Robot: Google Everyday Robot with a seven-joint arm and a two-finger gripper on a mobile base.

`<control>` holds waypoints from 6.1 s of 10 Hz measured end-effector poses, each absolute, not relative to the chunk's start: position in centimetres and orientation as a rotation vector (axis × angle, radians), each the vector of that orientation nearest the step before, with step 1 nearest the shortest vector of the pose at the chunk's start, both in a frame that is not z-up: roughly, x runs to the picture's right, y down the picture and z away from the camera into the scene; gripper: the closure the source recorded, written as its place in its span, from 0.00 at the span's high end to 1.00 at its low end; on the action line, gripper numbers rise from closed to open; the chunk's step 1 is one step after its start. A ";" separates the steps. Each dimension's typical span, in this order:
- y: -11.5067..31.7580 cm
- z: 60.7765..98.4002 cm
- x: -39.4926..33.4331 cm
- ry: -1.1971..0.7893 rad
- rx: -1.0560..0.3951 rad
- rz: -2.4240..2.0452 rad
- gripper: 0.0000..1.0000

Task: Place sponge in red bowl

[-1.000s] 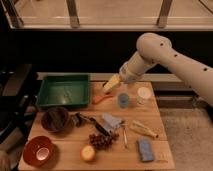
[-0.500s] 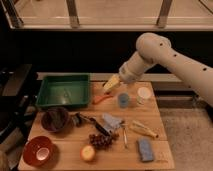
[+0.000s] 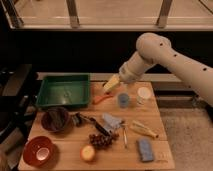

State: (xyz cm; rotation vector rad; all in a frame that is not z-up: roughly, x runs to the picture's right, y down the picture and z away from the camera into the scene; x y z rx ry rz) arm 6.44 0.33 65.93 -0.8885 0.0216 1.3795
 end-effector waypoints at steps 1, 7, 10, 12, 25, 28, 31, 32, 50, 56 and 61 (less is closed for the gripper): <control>0.3 65.9 6.4 0.022 -0.889 1.380 0.73; 0.3 65.9 6.4 0.022 -0.889 1.380 0.73; 0.3 65.9 6.4 0.022 -0.889 1.379 0.73; 0.3 65.9 6.4 0.022 -0.889 1.379 0.73; 14.6 65.7 18.9 0.233 -0.919 1.571 0.73; 14.6 65.8 18.8 0.235 -0.917 1.568 0.73; 16.6 66.9 18.1 0.345 -0.936 1.563 0.73; 18.0 67.4 18.2 0.389 -0.943 1.570 0.73; 32.6 75.8 22.2 0.770 -0.925 1.706 0.54; 32.2 75.6 22.4 0.764 -0.921 1.713 0.01; 26.5 74.3 18.4 0.587 -0.892 1.654 0.00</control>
